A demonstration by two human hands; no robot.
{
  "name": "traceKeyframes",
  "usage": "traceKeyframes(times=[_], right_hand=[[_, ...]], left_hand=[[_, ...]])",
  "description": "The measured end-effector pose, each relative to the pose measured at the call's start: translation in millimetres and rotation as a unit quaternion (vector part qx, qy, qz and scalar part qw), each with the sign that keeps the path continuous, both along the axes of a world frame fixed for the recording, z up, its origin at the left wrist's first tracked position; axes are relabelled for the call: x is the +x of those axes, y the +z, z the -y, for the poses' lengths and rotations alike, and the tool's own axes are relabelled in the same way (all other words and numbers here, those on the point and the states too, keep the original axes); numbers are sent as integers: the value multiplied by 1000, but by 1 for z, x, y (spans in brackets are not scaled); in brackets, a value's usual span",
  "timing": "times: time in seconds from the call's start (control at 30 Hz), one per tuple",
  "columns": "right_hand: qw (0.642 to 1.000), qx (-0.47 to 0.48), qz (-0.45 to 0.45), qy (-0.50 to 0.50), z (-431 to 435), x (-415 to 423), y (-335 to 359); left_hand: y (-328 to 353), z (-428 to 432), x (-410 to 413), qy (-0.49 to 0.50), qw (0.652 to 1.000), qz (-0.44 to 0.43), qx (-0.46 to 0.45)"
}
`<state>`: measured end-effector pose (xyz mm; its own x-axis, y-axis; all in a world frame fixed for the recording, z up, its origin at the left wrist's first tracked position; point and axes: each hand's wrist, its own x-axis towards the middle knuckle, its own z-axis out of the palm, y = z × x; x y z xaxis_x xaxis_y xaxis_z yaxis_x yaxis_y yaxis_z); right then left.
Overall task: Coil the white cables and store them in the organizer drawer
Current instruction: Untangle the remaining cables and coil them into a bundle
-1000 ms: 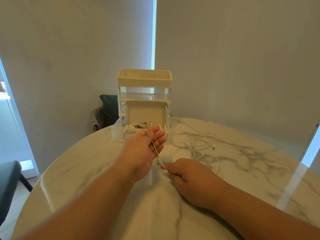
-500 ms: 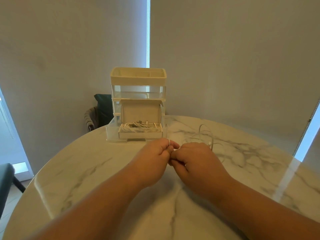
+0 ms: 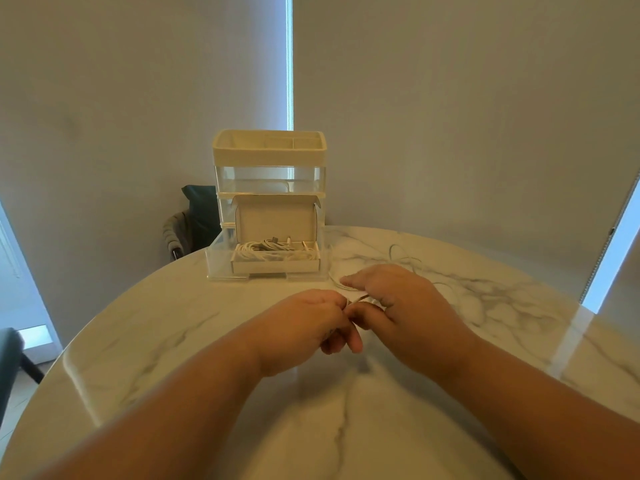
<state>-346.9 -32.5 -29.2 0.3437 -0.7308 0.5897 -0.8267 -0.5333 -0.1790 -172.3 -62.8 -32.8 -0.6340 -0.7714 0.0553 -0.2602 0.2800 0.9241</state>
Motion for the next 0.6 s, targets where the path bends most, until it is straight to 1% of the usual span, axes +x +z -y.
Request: traceKeyframes(times=[0.07,0.1,0.17,0.27,0.33,0.4,0.5,0.57,0.6], right_hand=[[997,39,-23,55,-3,-1,6],[996,60,-11,63,-5,-3,7],[993,85,41,65,-4,-7,5],[987,108,106,59,0,-8,1],[986,111,115,51,2,-8,2],[988,107,97,50,2,-8,2],[991,99,72,51,2,-7,3],[992,95,66,54,3,-8,6],[992,94,68,57,3,-8,7]], left_hand=[[-1,1,-2,-19,999,-18,23],[-1,1,-2,-28,999,-19,24],[-3,1,-2,-29,998,-32,52],[-6,2,-1,-32,991,-83,104],[-8,5,2,-36,986,-103,126],[-10,6,5,-36,984,-108,140],[-9,4,5,-27,987,-87,132],[-6,3,4,-7,993,-61,101],[-5,3,5,6,997,-40,71]])
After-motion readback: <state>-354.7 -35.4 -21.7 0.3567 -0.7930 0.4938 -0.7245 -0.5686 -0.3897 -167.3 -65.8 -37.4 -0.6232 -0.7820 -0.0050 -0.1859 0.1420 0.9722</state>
